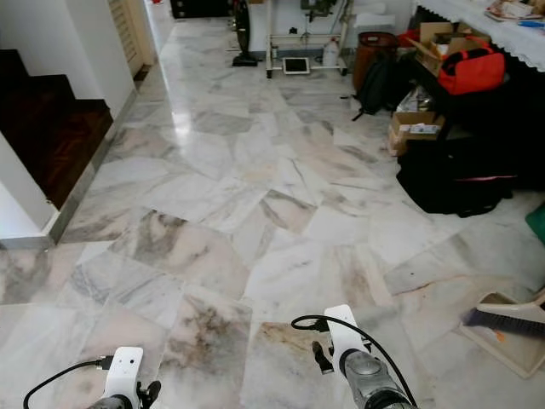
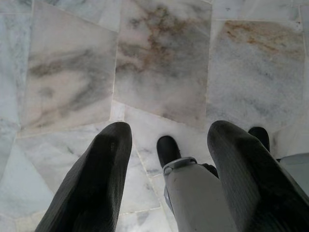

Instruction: Setting the table

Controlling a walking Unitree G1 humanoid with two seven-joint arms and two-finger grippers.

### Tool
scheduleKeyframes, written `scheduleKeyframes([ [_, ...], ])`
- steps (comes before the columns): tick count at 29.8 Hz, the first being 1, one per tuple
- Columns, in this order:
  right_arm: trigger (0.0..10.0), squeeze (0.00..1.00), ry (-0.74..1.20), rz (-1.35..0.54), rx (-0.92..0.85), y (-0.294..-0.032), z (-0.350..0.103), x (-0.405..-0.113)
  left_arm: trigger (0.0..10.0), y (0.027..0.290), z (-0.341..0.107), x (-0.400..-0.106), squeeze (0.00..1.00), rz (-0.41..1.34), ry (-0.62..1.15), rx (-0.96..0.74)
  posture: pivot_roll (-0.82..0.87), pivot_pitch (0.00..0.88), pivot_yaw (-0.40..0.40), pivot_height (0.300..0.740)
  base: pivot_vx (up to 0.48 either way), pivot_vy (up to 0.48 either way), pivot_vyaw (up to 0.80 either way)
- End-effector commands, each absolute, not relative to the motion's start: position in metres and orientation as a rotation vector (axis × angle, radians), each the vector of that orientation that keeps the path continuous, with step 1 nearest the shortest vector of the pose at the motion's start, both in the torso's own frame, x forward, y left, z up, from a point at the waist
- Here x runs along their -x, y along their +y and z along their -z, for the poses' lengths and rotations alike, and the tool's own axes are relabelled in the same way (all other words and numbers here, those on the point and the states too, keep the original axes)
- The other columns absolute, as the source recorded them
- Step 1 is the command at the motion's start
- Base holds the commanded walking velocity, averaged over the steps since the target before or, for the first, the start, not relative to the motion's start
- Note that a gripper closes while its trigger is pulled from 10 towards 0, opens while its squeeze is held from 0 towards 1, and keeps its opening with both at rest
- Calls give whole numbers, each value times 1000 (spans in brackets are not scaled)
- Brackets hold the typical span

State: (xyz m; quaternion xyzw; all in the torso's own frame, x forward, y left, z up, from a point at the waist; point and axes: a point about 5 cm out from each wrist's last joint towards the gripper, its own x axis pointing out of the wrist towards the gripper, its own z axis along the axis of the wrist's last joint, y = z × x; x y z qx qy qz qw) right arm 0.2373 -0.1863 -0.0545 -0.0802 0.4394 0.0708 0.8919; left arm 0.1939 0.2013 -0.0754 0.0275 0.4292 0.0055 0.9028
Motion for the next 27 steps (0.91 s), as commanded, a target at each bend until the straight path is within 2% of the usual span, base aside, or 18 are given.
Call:
scheduleKeyframes([
  [1, 10000, 0, 914, -161, 178, -185, 53, -240, 10000, 203, 75, -195, 0, -24, 882, -53, -4, 0, -10, 740, 0, 0, -563],
  [10, 10000, 0, 915, -158, 180, -186, 52, -241, 10000, 203, 75, -195, 0, -34, 887, -36, -2, 0, -10, 740, 0, 0, -558],
  [14, 10000, 0, 916, -160, 182, -186, 52, -241, 10000, 203, 75, -195, 0, -37, 890, -42, -1, 0, -11, 740, 0, 459, -563],
  [27, 10000, 0, 924, -154, 190, -186, 52, -241, 10000, 203, 74, -196, 0, -30, 885, -54, -1, 0, -9, 740, 0, 0, -563],
])
